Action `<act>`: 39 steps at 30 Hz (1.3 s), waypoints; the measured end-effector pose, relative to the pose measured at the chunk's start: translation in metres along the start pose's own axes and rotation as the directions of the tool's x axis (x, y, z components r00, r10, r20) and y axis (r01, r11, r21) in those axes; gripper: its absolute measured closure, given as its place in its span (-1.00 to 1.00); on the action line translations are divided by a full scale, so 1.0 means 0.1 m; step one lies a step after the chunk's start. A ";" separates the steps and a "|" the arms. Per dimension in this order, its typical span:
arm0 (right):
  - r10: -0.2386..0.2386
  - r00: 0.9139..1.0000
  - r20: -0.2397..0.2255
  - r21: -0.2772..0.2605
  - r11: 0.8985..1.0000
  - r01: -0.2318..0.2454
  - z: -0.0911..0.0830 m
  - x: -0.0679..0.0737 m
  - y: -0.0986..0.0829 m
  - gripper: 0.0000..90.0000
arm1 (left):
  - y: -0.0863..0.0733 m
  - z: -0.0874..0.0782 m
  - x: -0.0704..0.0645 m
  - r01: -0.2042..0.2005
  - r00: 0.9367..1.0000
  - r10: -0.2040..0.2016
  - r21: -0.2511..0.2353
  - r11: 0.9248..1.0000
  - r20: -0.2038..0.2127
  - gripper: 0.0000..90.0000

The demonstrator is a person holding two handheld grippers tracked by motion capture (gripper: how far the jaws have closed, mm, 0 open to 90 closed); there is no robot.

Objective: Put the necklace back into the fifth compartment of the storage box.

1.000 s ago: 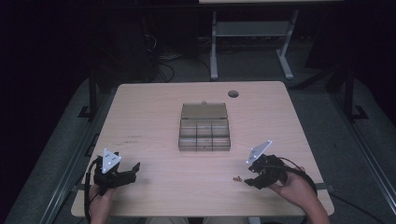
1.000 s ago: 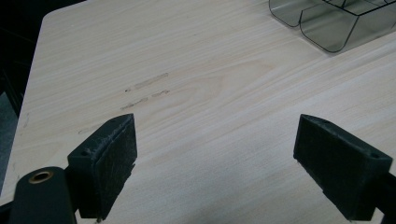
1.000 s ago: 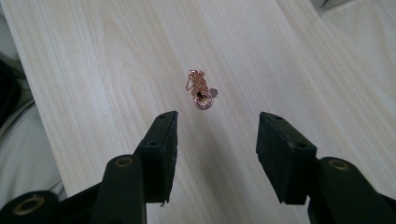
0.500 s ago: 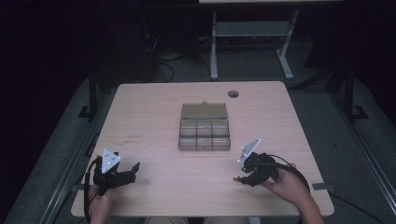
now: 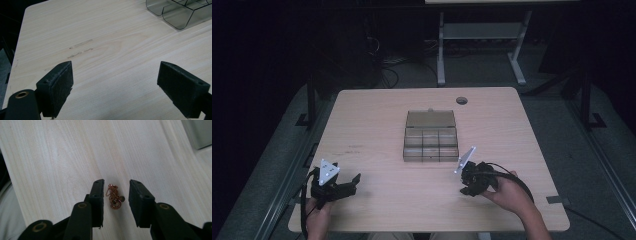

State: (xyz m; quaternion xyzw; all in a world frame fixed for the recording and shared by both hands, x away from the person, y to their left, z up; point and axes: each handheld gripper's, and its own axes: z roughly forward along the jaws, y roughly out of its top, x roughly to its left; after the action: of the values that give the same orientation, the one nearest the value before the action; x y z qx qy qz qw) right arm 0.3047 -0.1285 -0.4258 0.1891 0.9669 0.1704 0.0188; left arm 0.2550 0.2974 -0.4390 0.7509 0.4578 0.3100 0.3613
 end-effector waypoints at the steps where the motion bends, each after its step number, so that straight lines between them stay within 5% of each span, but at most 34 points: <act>1: -0.002 1.000 0.000 0.006 1.000 0.002 0.01 0.00 0.01 0.46 | 0.00 0.00 0.00 0.001 1.000 -0.001 0.000 1.000 0.000 -0.71; 13: -0.020 1.000 -0.006 0.068 0.997 0.020 0.14 0.01 0.08 0.61 | 0.00 0.00 0.01 0.010 1.000 -0.010 -0.002 1.000 -0.002 -0.71; 21: -0.022 1.000 -0.020 0.095 0.995 0.024 0.17 0.01 0.11 0.90 | 0.00 -0.01 0.02 0.013 1.000 -0.013 -0.001 1.000 -0.005 -0.71; 39: -0.008 0.999 -0.041 0.072 0.997 0.011 0.08 -0.01 0.12 0.94 | 0.00 -0.01 0.01 0.010 1.000 -0.010 -0.004 1.000 -0.006 -0.71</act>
State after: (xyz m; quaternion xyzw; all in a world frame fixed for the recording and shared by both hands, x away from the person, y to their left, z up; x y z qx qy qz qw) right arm 0.3104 -0.1163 -0.4293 0.1815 0.9734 0.1393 -0.0068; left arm 0.2549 0.2989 -0.4386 0.7468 0.4622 0.3114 0.3629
